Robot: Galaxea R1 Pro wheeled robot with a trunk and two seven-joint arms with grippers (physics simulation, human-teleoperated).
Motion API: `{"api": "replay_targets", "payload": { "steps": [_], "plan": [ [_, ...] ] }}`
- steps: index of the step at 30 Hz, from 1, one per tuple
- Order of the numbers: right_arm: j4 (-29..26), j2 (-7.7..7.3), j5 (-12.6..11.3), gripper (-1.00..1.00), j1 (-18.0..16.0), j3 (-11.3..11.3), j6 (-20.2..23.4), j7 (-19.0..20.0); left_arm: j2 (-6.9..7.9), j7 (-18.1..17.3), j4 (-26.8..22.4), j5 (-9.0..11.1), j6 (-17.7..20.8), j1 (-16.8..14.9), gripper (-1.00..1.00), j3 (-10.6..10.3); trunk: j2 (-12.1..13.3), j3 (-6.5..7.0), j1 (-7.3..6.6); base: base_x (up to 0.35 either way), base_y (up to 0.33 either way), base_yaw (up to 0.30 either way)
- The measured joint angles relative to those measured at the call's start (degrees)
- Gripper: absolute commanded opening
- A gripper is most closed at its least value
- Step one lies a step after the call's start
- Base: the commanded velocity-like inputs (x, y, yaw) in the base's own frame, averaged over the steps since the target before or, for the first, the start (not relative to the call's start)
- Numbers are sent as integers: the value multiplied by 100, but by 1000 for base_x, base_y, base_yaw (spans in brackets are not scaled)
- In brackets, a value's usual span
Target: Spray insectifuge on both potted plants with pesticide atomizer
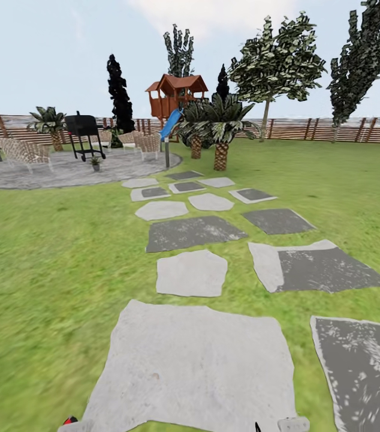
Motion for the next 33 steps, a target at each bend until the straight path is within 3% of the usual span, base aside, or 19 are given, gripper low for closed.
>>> {"api": "replay_targets", "payload": {
  "steps": [26,33],
  "plan": [
    [0,0,6,100,0,8,-3,0,-1,0,1,5,0,0,-100,3,0,0,0,340,-80,0],
    [1,0,7,100,-1,10,-2,0,0,0,0,9,0,0,-100,2,0,0,0,340,-82,115]
  ]
}}
